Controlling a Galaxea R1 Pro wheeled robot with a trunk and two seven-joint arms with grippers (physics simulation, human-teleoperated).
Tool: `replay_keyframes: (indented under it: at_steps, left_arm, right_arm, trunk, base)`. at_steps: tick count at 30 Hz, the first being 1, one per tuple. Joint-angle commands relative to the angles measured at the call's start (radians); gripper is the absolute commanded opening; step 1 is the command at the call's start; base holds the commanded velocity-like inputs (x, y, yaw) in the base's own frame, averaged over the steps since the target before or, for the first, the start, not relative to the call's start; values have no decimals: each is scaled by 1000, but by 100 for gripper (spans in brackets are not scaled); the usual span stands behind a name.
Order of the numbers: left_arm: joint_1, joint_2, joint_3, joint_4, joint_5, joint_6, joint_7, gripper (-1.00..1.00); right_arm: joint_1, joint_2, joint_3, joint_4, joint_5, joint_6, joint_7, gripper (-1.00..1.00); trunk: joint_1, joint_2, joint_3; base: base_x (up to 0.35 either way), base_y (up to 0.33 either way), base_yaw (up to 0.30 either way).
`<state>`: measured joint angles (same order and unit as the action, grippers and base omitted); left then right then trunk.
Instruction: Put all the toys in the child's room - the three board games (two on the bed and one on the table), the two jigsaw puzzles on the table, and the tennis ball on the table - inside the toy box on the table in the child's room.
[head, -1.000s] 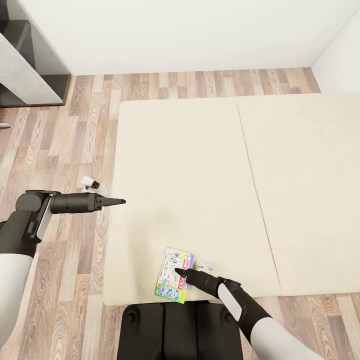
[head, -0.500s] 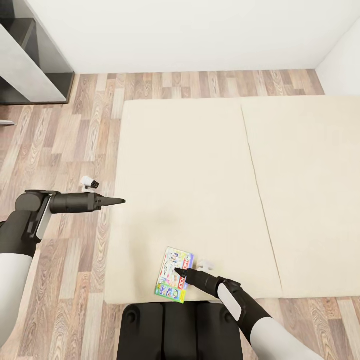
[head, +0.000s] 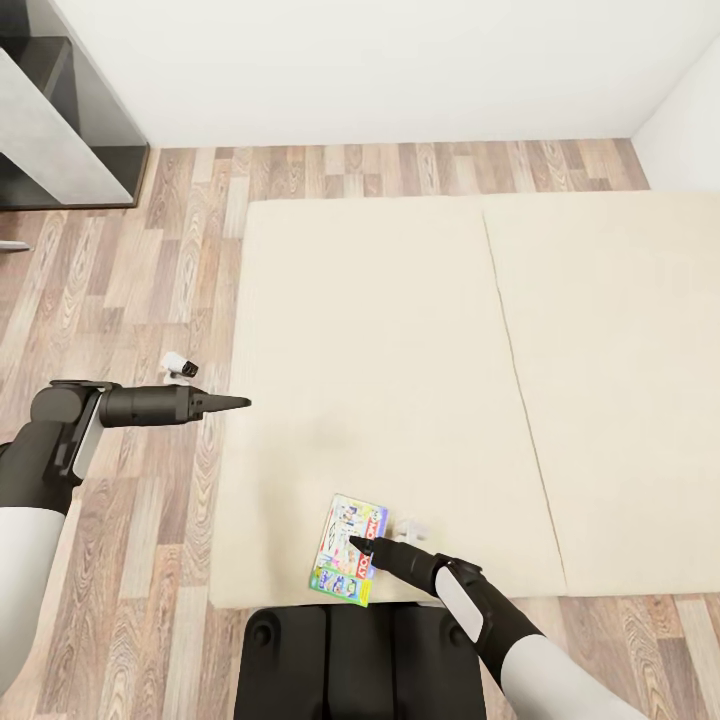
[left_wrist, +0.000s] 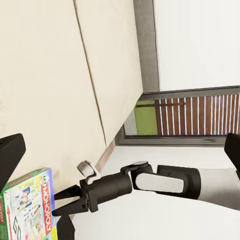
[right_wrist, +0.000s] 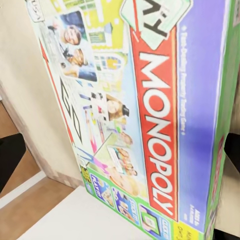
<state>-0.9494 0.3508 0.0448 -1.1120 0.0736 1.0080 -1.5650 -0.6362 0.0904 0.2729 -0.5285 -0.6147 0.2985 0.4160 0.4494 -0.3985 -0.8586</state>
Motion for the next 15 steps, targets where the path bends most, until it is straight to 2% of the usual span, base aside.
replay_keyframes:
  at_steps: [1,15]
  left_arm:
    - [0,1,0,0,0,11,-3,100]
    - [0,1,0,0,-1,11,-4,100]
  right_arm:
    - [-1,0,2,-1,-8,5,0,100]
    - [-1,0,1,-1,-8,5,0,100]
  trunk:
    - [1,-1,-1]
    - [1,-1,-1]
  base:
    - [0,102,0]
    - [0,28,0]
